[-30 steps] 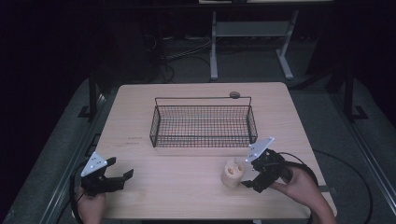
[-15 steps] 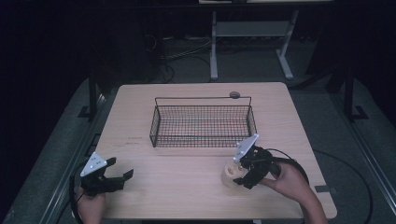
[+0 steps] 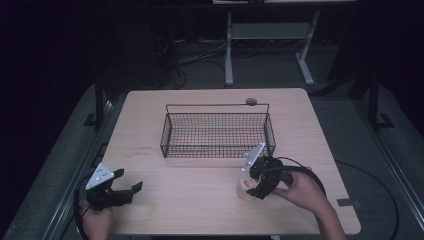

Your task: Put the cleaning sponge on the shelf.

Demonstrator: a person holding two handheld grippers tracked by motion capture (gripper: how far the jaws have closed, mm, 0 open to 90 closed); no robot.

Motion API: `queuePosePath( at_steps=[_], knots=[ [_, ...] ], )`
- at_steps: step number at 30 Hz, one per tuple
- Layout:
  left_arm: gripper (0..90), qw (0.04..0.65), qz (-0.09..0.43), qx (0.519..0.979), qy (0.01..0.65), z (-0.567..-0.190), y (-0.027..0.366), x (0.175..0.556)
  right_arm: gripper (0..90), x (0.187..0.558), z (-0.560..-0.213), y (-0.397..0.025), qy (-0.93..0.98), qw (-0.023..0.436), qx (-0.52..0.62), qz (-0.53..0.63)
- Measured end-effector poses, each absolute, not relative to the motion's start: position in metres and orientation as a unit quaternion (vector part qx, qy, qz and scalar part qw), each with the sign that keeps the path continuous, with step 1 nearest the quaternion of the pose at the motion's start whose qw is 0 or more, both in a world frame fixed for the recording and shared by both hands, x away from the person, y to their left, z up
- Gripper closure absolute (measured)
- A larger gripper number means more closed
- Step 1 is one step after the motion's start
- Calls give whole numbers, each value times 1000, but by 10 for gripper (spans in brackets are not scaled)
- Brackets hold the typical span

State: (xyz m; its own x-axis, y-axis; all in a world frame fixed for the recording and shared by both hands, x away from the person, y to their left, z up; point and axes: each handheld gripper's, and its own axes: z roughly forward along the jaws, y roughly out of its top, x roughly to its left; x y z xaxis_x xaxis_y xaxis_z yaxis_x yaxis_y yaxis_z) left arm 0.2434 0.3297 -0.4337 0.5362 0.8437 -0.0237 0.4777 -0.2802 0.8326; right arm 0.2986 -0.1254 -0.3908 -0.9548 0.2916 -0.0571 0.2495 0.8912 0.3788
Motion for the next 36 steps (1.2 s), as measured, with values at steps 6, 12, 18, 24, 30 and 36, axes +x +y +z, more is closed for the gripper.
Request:
queuePosePath(
  at_steps=[6, 12, 18, 24, 30, 36],
  knots=[
    [138, 418, 218, 770, 429, -433, 331, 243, 303, 300, -390, -125, 972, 54, 136, 182],
    [138, 419, 217, 770, 430, -433, 331, 243, 314, 301, -389, -123, 973, 51, 134, 179],
    [138, 419, 218, 769, 430, -433, 331, 243, 316, 302, -387, -124, 973, 46, 134, 183],
    [138, 419, 217, 769, 431, -434, 330, 244, 316, 304, -377, -122, 973, 50, 130, 185],
    [138, 418, 217, 770, 431, -434, 331, 243, 316, 307, -362, -120, 972, 56, 125, 191],
    [138, 418, 216, 770, 432, -434, 331, 244, 317, 314, -347, -117, 971, 58, 121, 198]
  ],
)
